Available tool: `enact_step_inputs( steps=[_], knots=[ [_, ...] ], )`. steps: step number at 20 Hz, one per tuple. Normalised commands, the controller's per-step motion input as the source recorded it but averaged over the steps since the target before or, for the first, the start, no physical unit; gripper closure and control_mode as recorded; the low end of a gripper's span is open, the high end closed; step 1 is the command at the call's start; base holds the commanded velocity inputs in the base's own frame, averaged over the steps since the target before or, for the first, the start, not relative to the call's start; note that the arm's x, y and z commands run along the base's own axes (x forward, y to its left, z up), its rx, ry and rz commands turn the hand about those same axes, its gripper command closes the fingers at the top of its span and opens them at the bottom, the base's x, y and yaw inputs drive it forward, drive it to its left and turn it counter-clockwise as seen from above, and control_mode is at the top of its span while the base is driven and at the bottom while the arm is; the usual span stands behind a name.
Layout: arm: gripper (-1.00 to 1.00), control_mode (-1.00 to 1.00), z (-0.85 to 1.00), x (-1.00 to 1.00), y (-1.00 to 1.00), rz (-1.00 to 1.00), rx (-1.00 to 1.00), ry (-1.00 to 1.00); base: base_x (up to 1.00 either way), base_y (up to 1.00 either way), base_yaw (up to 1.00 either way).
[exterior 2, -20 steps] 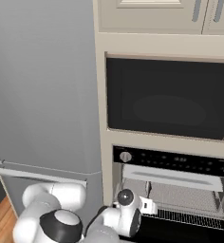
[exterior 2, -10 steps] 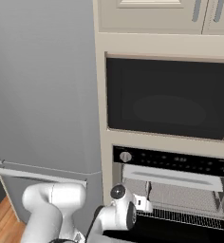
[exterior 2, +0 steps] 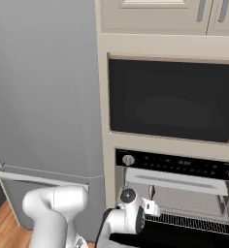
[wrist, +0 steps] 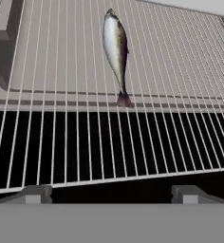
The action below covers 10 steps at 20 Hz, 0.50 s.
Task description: Take the fish from the oven and place it on the plate on the counter.
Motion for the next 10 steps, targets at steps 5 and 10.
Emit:
enact_step_inputs(
  steps=[5,10],
  knots=[
    [-1.0,-1.0,-0.26,0.54,-0.5,0.01,0.24,0.0,0.0,0.0,0.0],
    [-1.0,-1.0,-0.32,0.36,-0.24,0.0,0.08,0.0,0.0,0.0,0.0]
  ],
)
